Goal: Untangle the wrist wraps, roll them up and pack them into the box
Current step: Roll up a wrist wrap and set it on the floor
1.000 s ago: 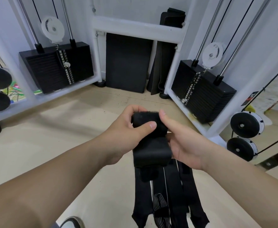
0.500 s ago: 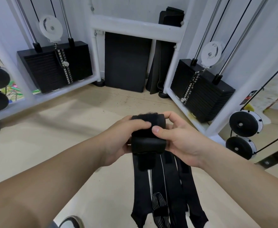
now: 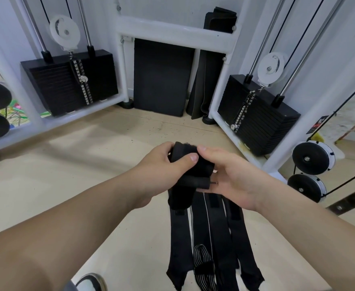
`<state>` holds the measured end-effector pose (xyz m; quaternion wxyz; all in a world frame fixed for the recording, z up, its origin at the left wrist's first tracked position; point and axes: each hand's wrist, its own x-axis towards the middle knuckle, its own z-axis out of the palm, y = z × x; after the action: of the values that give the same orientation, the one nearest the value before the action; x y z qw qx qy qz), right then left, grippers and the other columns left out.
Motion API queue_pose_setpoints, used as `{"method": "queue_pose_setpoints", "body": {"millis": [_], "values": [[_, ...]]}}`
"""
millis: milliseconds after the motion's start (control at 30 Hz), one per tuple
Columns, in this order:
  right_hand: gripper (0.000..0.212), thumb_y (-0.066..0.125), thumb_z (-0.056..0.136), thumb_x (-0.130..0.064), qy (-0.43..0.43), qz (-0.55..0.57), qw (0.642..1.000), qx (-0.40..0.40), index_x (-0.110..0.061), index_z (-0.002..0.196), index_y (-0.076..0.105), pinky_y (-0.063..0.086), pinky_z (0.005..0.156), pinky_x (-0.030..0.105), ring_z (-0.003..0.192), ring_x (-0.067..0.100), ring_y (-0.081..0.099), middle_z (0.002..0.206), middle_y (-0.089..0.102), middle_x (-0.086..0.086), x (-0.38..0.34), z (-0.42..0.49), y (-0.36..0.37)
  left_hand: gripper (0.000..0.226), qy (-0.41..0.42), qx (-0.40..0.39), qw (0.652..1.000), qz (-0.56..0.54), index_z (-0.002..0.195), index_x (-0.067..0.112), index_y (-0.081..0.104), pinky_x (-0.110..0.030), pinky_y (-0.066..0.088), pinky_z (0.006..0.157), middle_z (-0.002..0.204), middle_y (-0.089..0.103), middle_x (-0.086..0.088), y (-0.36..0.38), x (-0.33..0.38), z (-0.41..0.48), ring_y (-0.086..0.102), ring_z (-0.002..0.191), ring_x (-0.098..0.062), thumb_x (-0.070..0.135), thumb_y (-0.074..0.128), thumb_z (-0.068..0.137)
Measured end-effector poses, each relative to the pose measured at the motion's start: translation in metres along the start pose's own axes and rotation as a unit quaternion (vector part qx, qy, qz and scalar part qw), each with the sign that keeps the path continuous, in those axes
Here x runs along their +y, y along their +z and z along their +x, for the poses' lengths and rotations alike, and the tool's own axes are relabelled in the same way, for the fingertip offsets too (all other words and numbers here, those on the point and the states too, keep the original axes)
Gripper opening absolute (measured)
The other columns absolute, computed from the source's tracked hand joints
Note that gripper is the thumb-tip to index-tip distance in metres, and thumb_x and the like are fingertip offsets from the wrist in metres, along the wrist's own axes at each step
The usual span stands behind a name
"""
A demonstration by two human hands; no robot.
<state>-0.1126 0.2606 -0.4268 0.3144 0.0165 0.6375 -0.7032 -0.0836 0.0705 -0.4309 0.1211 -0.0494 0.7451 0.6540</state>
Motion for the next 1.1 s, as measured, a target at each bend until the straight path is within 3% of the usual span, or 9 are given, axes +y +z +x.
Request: {"method": "queue_pose_setpoints", "body": {"millis": [100, 200, 400, 567, 633, 700, 833, 967, 1100], "values": [[0.051, 0.067, 0.096, -0.045, 0.038, 0.002, 0.997, -0.071, -0.015, 0.138, 0.07, 0.052, 0.112, 0.056, 0.128, 0.034, 0.069, 0.136, 0.072, 0.015, 0.0, -0.004, 0.001, 0.021, 0.039, -0.027, 0.999, -0.009, 0.119, 0.027, 0.069, -0.041, 0.061, 0.097, 0.112, 0.078, 0.001, -0.005, 0.001, -0.003, 0.076, 0.105, -0.017, 0.025, 0.074, 0.098], [0.053, 0.068, 0.095, -0.037, 0.032, 0.009, 0.997, -0.066, -0.009, 0.14, 0.066, 0.054, 0.111, 0.051, 0.128, 0.034, 0.069, 0.137, 0.071, 0.017, -0.001, -0.005, -0.001, 0.026, 0.045, -0.026, 0.998, -0.022, 0.116, 0.031, 0.073, -0.044, 0.062, 0.098, 0.109, 0.078, 0.001, -0.007, -0.001, -0.004, 0.077, 0.104, -0.018, 0.02, 0.079, 0.093], [0.049, 0.067, 0.098, -0.027, -0.006, 0.072, 0.996, -0.044, -0.003, 0.14, 0.064, 0.056, 0.108, 0.045, 0.128, 0.032, 0.069, 0.137, 0.071, 0.019, 0.001, 0.003, 0.0, 0.061, 0.002, 0.022, 0.996, -0.083, 0.122, 0.025, 0.073, -0.049, 0.057, 0.104, 0.117, 0.079, -0.002, -0.003, -0.006, 0.002, 0.076, 0.111, -0.024, 0.039, 0.092, 0.066], [0.049, 0.072, 0.092, -0.024, -0.019, 0.093, 0.995, -0.017, -0.001, 0.135, 0.066, 0.059, 0.103, 0.043, 0.123, 0.033, 0.072, 0.131, 0.073, 0.02, 0.004, 0.005, 0.001, 0.052, -0.056, 0.055, 0.987, -0.137, 0.119, 0.022, 0.076, -0.046, 0.055, 0.107, 0.114, 0.08, 0.0, 0.005, -0.003, 0.006, 0.074, 0.113, -0.023, 0.064, 0.065, 0.09], [0.047, 0.07, 0.094, -0.023, -0.028, 0.101, 0.994, -0.017, -0.002, 0.135, 0.067, 0.057, 0.108, 0.046, 0.126, 0.033, 0.07, 0.133, 0.073, 0.02, 0.004, 0.005, 0.003, 0.05, -0.08, 0.108, 0.981, -0.137, 0.118, 0.018, 0.074, -0.047, 0.057, 0.103, 0.115, 0.078, -0.004, 0.005, -0.001, 0.008, 0.073, 0.111, -0.026, 0.059, 0.051, 0.102], [0.046, 0.071, 0.091, -0.024, -0.038, 0.123, 0.992, 0.006, -0.003, 0.133, 0.068, 0.057, 0.108, 0.046, 0.124, 0.032, 0.071, 0.131, 0.074, 0.018, 0.001, 0.006, 0.002, 0.039, -0.087, 0.149, 0.977, -0.124, 0.116, 0.013, 0.071, -0.048, 0.061, 0.097, 0.117, 0.073, -0.007, 0.001, 0.001, 0.008, 0.073, 0.106, -0.027, 0.044, 0.049, 0.108], [0.041, 0.072, 0.09, -0.025, -0.054, 0.155, 0.985, 0.052, -0.004, 0.125, 0.072, 0.058, 0.103, 0.043, 0.122, 0.031, 0.072, 0.126, 0.077, 0.017, -0.004, 0.004, 0.0, 0.016, -0.078, 0.05, 0.99, -0.105, 0.111, 0.005, 0.072, -0.037, 0.066, 0.074, 0.112, 0.075, -0.022, 0.0, 0.001, -0.001, 0.077, 0.091, -0.028, 0.001, 0.063, 0.098], [0.033, 0.072, 0.095, -0.024, -0.052, 0.152, 0.984, 0.071, -0.004, 0.121, 0.074, 0.059, 0.101, 0.044, 0.12, 0.033, 0.073, 0.123, 0.077, 0.018, -0.004, 0.002, 0.0, 0.025, -0.055, 0.026, 0.996, -0.069, 0.114, 0.009, 0.068, -0.029, 0.062, 0.068, 0.11, 0.075, -0.026, 0.003, -0.006, -0.002, 0.078, 0.084, -0.023, 0.006, 0.079, 0.092], [0.034, 0.069, 0.099, -0.027, -0.043, 0.145, 0.984, 0.091, -0.006, 0.126, 0.071, 0.058, 0.102, 0.055, 0.114, 0.037, 0.075, 0.121, 0.078, 0.019, -0.005, 0.0, 0.002, 0.016, -0.044, 0.034, 0.998, -0.039, 0.103, 0.007, 0.07, -0.024, 0.058, 0.063, 0.102, 0.078, -0.022, 0.001, -0.004, -0.001, 0.075, 0.076, -0.017, 0.011, 0.081, 0.092]]}}
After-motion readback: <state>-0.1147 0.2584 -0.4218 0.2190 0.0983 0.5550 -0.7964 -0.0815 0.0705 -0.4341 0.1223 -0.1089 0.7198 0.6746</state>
